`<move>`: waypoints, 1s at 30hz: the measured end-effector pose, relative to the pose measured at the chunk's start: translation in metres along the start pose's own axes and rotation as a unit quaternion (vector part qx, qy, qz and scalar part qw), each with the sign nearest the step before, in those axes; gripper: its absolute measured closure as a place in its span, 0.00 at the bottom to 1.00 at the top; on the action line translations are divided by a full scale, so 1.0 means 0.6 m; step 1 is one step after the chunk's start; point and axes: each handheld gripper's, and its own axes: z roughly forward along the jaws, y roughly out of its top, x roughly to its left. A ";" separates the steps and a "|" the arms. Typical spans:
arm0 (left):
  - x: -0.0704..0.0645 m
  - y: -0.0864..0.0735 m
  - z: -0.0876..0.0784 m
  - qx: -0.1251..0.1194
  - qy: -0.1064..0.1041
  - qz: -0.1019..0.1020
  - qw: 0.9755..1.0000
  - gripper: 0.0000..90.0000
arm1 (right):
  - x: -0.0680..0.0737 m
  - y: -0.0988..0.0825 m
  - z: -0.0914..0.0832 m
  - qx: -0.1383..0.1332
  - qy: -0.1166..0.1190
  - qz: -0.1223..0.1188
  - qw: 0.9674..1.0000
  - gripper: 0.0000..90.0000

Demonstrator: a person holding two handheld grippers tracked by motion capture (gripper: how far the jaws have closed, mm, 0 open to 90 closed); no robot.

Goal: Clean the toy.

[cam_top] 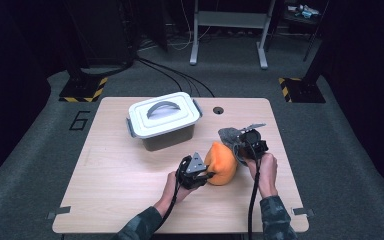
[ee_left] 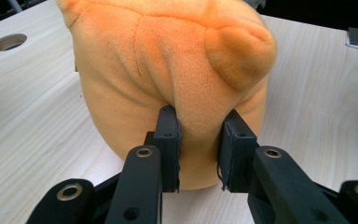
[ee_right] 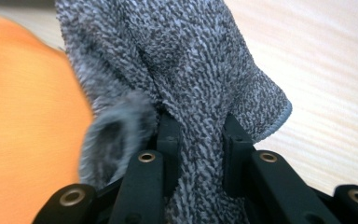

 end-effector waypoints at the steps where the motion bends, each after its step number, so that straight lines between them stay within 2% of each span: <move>1: 0.001 0.000 -0.001 0.001 -0.002 0.000 1.000 0.80 | 0.009 0.002 -0.020 -0.019 0.013 -0.003 1.000 0.82; 4: 0.002 0.000 -0.001 -0.002 0.001 -0.005 1.000 0.80 | 0.034 0.007 -0.057 -0.045 0.043 -0.021 0.998 0.82; 6: 0.003 0.000 0.000 -0.004 0.005 -0.007 1.000 0.80 | 0.058 0.009 -0.069 -0.052 0.057 -0.050 0.996 0.82; 7: 0.003 0.000 0.001 -0.004 0.006 -0.012 1.000 0.80 | 0.066 0.008 -0.067 -0.045 0.058 -0.062 0.995 0.82; 9: 0.006 -0.001 0.001 -0.001 0.008 -0.017 1.000 0.80 | 0.078 0.003 -0.054 -0.031 0.043 -0.077 0.996 0.82; 10: 0.008 -0.001 0.001 -0.004 0.010 -0.021 1.000 0.80 | 0.074 0.001 -0.043 -0.034 0.047 -0.078 0.995 0.82; 11: 0.009 -0.001 0.001 -0.006 0.010 -0.026 1.000 0.80 | 0.059 -0.001 -0.033 -0.038 0.055 -0.055 0.996 0.82; 15: 0.012 0.003 0.004 -0.003 0.009 -0.023 1.000 0.80 | 0.029 -0.006 -0.015 -0.015 0.037 -0.025 0.999 0.81; 17: 0.012 0.004 0.005 -0.004 0.008 -0.025 1.000 0.80 | 0.027 -0.008 -0.023 -0.015 0.020 -0.034 0.999 0.81; 20: 0.017 0.002 0.004 -0.006 0.008 -0.033 0.999 0.80 | 0.038 -0.010 -0.054 -0.037 0.035 -0.037 0.998 0.81; 22: 0.022 0.001 0.003 -0.006 0.007 -0.039 0.999 0.80 | 0.058 -0.012 -0.076 -0.056 0.057 -0.051 0.995 0.81; 24: 0.024 0.001 0.002 -0.005 0.006 -0.040 0.999 0.80 | 0.077 -0.014 -0.084 -0.059 0.070 -0.070 0.993 0.81; 25: 0.023 0.000 0.002 -0.005 0.009 -0.040 0.999 0.80 | 0.086 -0.015 -0.083 -0.056 0.076 -0.079 0.992 0.81; 27: 0.023 0.001 0.002 -0.001 0.010 -0.041 0.999 0.80 | 0.098 -0.018 -0.071 -0.048 0.058 -0.095 0.993 0.81; 30: 0.024 0.000 0.001 -0.003 0.010 -0.042 0.999 0.80 | 0.084 -0.021 -0.054 -0.052 0.053 -0.074 0.994 0.81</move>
